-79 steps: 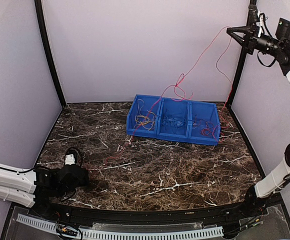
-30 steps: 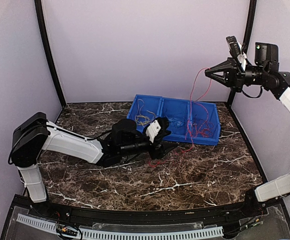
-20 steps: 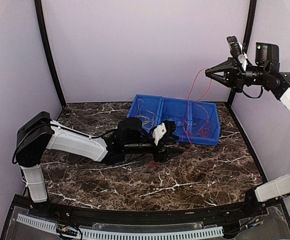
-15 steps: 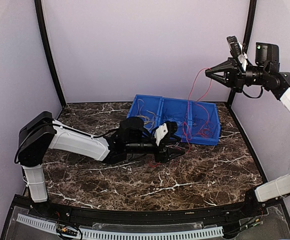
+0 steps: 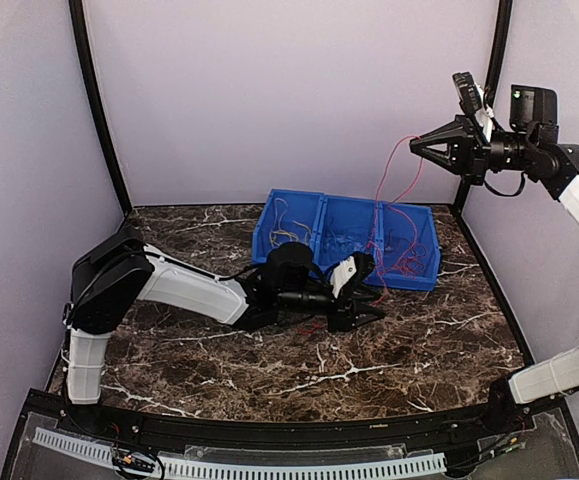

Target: Untangle the cables

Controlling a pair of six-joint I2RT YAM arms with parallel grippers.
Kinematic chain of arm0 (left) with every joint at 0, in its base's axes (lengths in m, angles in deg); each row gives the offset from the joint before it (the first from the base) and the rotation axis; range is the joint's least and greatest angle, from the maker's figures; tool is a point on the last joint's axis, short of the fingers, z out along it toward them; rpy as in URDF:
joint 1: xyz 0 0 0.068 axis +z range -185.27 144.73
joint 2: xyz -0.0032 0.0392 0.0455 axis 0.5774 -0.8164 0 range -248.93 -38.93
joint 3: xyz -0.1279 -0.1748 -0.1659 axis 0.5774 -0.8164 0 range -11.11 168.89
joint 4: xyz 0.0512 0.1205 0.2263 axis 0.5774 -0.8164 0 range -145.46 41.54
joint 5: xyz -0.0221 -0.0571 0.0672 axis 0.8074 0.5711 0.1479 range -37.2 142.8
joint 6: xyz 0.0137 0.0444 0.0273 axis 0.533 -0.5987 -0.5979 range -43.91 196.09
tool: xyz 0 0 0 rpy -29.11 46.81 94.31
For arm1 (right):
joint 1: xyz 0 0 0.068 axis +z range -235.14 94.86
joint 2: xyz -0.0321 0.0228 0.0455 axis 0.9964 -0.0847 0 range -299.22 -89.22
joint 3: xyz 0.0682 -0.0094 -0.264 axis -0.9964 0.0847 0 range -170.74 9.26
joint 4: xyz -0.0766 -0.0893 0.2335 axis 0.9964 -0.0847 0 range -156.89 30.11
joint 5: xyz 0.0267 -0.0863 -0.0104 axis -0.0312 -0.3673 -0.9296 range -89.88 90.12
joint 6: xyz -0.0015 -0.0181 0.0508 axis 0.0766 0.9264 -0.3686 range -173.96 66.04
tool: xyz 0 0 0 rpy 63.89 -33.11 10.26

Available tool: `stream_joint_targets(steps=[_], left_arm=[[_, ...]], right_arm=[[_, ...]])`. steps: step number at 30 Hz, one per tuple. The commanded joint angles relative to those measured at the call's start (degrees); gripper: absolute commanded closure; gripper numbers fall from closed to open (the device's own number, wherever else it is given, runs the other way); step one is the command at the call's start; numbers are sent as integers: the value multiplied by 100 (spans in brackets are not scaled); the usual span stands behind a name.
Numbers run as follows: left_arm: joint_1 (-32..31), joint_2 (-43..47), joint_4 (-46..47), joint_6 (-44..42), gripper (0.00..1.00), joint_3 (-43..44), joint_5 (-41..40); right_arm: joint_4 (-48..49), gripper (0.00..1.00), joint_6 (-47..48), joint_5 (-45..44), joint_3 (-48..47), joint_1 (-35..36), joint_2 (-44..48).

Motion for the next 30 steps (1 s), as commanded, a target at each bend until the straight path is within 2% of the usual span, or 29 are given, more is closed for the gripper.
stream_joint_targets(steps=[1, 3, 5, 7, 9, 15, 21, 23, 26, 28, 30], left_arm=[[-23, -73, 159, 185, 57, 110, 183], [-20, -93, 209, 221, 71, 37, 141], [-22, -72, 228, 299, 93, -80, 75], [-20, 13, 256, 456, 100, -287, -147], [-20, 200, 240, 672, 100, -665, -453], [-20, 1431, 117, 1153, 100, -2852, -1189], [-22, 2778, -371, 1452, 100, -4386, -1965], [-20, 3134, -574, 1464, 95, -4550, -2223], [-20, 3598, -1294, 1454, 65, -4345, -2666], [-20, 3871, -1847, 1427, 54, -4117, -2842], [-21, 4144, -2356, 1421, 49, -3927, -3281]], right_arm=[[143, 100, 20, -42, 20, 31, 65], [145, 100, 14, -71, -19, 31, 58], [147, 100, 8, -101, -60, 10, 45], [162, 100, -11, -157, -142, -32, 32], [163, 100, -27, -309, -317, -149, 15], [5, 100, 30, -447, -1031, -310, -206], [57, 100, 15, -343, -1125, -312, -402], [24, 100, 152, -332, -970, -285, -424], [-151, 100, 443, -475, -765, -170, -420], [-245, 100, 590, -539, -626, -62, -383], [-337, 100, 711, -580, -518, 32, -350]])
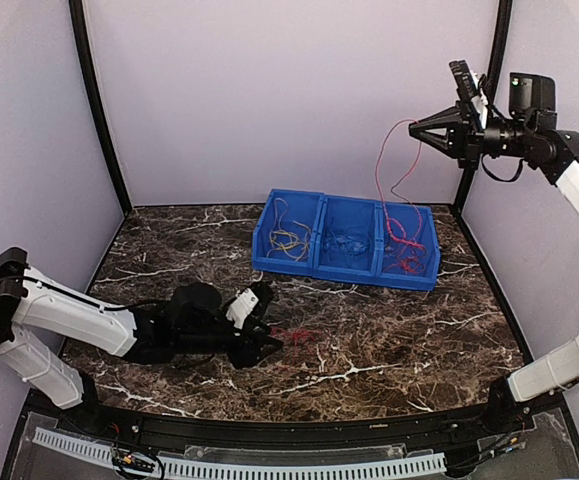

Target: Untangle the cables

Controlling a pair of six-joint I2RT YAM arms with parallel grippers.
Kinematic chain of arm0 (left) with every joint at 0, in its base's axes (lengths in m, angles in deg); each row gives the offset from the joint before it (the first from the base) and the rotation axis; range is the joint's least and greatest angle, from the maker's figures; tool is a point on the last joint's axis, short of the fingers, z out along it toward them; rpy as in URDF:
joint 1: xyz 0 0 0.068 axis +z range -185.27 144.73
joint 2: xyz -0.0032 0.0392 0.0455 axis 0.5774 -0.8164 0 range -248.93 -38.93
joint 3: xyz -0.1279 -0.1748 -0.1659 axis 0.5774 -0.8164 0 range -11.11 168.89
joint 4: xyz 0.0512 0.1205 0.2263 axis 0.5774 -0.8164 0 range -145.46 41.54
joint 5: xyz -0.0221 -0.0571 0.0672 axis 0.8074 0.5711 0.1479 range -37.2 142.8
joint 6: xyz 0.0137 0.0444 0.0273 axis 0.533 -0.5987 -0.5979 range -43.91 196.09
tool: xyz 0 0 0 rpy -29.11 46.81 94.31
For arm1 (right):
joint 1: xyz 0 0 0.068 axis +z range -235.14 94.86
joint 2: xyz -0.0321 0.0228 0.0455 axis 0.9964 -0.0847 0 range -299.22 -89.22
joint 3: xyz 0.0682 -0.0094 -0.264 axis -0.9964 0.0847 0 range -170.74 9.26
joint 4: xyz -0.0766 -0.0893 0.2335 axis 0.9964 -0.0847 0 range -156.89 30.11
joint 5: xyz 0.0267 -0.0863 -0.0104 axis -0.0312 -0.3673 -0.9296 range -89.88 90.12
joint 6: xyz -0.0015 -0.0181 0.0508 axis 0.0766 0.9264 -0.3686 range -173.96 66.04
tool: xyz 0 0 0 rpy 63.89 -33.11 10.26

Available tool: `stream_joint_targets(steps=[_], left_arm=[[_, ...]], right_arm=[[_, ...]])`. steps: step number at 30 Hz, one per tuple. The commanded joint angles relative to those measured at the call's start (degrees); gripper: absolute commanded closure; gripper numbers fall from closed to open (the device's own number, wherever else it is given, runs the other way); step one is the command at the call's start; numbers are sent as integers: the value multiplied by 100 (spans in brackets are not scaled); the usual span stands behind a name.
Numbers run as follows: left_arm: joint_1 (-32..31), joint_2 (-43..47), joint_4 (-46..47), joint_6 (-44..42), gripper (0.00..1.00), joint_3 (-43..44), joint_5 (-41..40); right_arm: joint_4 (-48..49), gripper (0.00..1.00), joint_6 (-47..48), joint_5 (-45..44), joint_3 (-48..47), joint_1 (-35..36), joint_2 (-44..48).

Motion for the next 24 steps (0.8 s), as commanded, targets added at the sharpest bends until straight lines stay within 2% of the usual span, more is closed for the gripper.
stream_joint_targets(steps=[1, 5, 9, 13, 18, 24], left_arm=[[-16, 683, -1394, 30, 48, 446, -1064], [-20, 1123, -1405, -110, 34, 669, -1284], [-20, 1093, -473, -164, 34, 852, -994], [-20, 461, 566, -167, 34, 1242, -707], [-21, -426, 1366, -46, 35, 1939, -232], [-15, -1240, 1755, 186, 37, 2656, 250]], right_arm=[[-229, 100, 424, -134, 223, 244, 73], [-451, 100, 646, -275, 297, 449, 98], [-519, 100, 707, -283, 368, 580, 149], [-551, 100, 717, -266, 462, 629, 202], [-587, 100, 735, -225, 568, 704, 253], [-564, 100, 721, -160, 675, 744, 279]])
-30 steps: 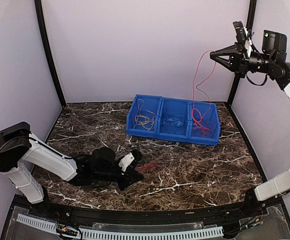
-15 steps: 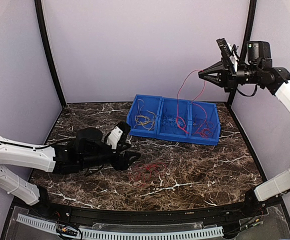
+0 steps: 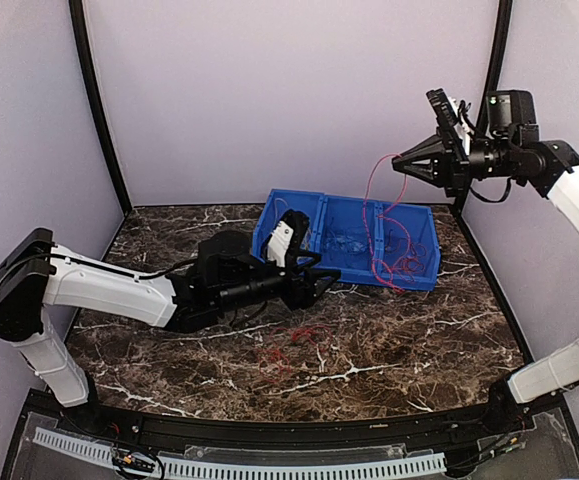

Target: Untangle the cables

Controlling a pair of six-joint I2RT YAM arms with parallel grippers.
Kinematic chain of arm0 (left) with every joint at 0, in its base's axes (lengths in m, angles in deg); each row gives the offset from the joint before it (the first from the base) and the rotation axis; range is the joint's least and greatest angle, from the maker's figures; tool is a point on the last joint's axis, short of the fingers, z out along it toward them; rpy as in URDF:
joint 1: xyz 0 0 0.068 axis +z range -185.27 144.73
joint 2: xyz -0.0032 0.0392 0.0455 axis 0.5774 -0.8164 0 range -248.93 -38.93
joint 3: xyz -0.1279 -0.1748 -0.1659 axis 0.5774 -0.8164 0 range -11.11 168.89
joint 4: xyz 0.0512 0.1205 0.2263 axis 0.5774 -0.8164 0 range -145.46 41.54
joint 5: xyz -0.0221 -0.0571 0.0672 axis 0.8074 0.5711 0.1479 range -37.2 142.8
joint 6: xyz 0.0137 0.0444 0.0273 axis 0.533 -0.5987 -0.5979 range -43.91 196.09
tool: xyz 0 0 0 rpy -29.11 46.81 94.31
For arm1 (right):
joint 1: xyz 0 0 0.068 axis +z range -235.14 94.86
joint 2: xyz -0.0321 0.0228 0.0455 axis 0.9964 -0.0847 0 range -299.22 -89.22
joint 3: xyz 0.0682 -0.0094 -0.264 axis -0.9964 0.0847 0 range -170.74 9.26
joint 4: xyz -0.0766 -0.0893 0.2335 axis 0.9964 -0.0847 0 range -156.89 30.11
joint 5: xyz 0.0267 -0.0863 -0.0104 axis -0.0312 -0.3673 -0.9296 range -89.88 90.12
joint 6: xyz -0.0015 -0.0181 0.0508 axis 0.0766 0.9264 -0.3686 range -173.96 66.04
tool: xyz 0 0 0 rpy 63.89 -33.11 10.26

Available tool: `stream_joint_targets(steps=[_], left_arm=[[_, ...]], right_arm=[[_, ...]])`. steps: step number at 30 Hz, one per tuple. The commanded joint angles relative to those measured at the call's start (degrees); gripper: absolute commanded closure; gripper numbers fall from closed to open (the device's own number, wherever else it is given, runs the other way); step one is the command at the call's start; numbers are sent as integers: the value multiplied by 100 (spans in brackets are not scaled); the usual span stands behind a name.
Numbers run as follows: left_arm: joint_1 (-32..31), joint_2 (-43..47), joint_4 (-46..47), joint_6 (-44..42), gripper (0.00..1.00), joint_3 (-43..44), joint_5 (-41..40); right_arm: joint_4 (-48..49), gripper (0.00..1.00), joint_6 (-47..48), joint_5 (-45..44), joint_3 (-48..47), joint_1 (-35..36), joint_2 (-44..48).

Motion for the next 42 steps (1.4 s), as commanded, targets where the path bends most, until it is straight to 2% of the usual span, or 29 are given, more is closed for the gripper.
stream_joint_targets(steps=[1, 10, 15, 23, 33, 39, 42], left_arm=[[-12, -343, 710, 253, 37, 492, 572], [-11, -947, 1026, 716, 38, 990, 1067], [2, -1241, 1099, 774, 45, 1155, 1038], [68, -1368, 2068, 1088, 50, 867, 1418], [92, -1753, 1519, 1357, 51, 1429, 807], [100, -2187, 1774, 1538, 53, 1686, 655], [103, -2311, 2066, 1575, 58, 1694, 616]], right_arm=[[40, 100, 14, 92, 95, 71, 142], [73, 100, -46, 158, 86, 97, 112], [92, 100, -110, 236, 55, 97, 120], [100, 100, -125, 245, 74, 93, 175], [145, 100, -202, 345, 87, 96, 189], [172, 100, -260, 369, 42, 94, 192], [180, 100, -266, 381, 50, 93, 192]])
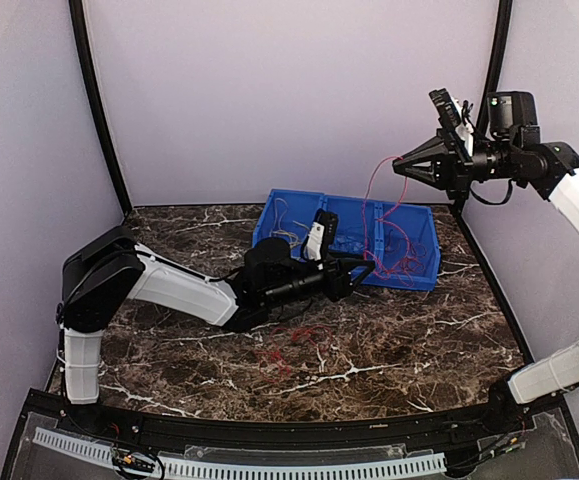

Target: Untangle the cables

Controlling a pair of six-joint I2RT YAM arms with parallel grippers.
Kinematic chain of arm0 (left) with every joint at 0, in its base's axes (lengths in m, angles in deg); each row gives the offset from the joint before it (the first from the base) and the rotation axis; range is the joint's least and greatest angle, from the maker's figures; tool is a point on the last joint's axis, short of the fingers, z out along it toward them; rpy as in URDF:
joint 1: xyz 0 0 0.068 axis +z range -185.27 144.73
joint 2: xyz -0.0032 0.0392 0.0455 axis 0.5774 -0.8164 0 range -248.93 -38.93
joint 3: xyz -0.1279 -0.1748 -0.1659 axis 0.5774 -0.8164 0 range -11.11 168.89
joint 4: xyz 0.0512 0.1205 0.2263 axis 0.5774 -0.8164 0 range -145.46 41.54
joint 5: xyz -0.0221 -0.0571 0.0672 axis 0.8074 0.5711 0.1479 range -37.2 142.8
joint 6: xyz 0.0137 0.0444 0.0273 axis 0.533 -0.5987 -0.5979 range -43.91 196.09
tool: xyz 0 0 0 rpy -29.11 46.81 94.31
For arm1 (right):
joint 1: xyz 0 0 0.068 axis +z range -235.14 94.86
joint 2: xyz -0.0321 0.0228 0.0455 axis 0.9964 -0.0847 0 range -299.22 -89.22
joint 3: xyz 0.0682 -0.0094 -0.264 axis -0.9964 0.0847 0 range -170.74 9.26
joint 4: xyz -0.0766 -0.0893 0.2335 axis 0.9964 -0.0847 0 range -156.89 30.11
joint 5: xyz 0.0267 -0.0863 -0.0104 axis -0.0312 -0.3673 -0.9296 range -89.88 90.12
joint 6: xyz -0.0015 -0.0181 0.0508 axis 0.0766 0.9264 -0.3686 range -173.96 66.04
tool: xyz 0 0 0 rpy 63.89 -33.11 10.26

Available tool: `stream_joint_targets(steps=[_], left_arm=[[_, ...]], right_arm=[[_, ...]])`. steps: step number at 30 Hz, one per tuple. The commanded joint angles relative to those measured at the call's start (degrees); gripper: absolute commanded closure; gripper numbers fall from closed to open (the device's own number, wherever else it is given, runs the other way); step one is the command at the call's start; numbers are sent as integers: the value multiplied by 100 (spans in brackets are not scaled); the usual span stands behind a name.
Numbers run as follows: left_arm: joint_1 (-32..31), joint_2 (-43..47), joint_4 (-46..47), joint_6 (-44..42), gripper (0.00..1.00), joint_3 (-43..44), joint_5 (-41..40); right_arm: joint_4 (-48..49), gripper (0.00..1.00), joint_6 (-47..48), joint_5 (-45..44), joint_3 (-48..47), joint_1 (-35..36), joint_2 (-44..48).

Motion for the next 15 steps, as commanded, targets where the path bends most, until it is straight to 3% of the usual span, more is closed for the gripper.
stream_joint_targets(steps=[1, 6, 11, 15], left_arm=[[31, -102, 455, 151, 60, 143, -156], [58, -159, 700, 293, 61, 142, -288], [106, -207, 821, 663, 56, 265, -451], [114, -351, 298, 757, 54, 696, -709]], right_arm=[[162, 100, -85, 100, -27, 49, 107], [202, 100, -96, 114, 36, 49, 107], [262, 100, -108, 126, 193, 49, 95], [274, 100, -144, 189, 158, 47, 53]])
